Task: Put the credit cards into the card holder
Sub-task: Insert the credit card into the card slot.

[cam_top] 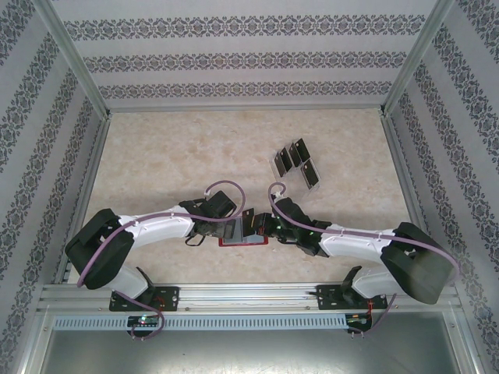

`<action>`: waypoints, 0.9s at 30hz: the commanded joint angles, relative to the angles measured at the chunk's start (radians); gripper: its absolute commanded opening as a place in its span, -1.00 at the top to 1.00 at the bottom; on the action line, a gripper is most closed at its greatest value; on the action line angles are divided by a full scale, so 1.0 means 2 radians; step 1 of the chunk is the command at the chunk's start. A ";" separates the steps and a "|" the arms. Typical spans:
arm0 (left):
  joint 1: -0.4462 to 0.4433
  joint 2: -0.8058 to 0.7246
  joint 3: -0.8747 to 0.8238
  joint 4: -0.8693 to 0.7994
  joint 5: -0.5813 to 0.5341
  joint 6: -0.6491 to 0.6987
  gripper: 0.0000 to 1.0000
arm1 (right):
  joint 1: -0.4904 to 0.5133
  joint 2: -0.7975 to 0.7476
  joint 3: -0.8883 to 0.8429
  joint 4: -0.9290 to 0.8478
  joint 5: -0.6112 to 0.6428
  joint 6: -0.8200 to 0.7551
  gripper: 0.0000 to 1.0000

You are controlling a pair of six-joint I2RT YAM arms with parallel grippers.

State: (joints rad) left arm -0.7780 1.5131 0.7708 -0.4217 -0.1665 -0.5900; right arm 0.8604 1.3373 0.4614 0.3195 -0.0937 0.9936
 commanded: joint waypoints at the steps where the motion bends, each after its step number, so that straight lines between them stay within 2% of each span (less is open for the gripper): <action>1: -0.004 -0.008 -0.003 -0.015 -0.009 0.001 -1.00 | 0.005 0.005 -0.013 0.035 0.015 0.004 1.00; 27: -0.004 -0.013 -0.009 -0.017 -0.010 -0.006 -1.00 | 0.005 0.036 -0.032 0.088 0.002 0.020 1.00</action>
State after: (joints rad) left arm -0.7780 1.5112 0.7685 -0.4217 -0.1669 -0.5903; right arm 0.8604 1.4147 0.4137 0.4667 -0.0910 1.0233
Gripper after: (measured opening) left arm 0.999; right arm 0.053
